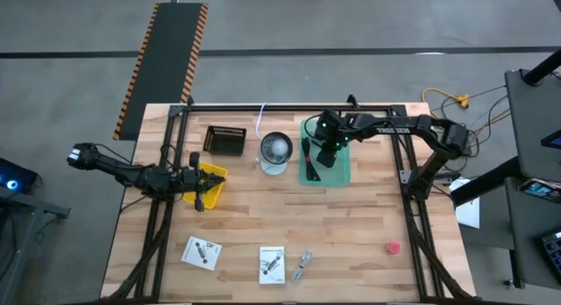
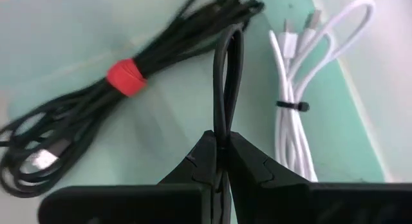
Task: Pick and place items into bin
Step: Put the black charger cable into the green bin, then put the white charger cable into the green bin
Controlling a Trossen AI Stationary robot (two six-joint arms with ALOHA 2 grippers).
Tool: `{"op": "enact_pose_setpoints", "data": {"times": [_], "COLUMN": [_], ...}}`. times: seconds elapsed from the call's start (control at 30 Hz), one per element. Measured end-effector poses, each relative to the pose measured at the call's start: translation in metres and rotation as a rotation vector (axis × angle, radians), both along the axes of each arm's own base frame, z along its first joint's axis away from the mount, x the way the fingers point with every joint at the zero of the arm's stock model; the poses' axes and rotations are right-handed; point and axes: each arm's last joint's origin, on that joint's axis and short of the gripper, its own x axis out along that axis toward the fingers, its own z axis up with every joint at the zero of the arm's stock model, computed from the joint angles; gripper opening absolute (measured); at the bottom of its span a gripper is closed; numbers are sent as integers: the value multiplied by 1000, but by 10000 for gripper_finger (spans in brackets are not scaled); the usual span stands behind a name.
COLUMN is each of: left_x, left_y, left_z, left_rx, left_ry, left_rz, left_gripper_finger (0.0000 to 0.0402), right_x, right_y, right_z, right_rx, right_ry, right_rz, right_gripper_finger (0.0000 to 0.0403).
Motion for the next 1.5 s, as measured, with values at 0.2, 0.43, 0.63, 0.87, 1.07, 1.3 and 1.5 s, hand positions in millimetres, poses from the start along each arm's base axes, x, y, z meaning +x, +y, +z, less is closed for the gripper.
{"op": "enact_pose_setpoints", "data": {"times": [0.2,0.43,0.63,0.87,1.07,1.3,1.5], "left_x": [0,0,0,0,0,0,0], "left_y": [0,0,0,0,0,0,0], "left_z": [0,0,0,0,0,0,0], "left_rx": [0,0,0,0,0,0,-1], "left_ry": [-1,-1,-1,-1,-1,-1,-2], "left_rz": [0,0,0,0,0,0,0], "left_gripper_finger": [2,2,2,2,2,2,2], "right_x": [1,1,0,-2,-3,-3,-1], "right_y": [-2,-2,-1,-1,3,21,48], "right_z": [-7,-6,-1,8,26,54,73], "right_rx": [9,8,1,-26,-77,-140,-161], "right_ry": [17,12,-3,-25,-87,-189,-265], "right_rz": [-3,-7,-10,-44,2,90,170], "right_gripper_finger": [13,40,79,124,143,133,130]}}
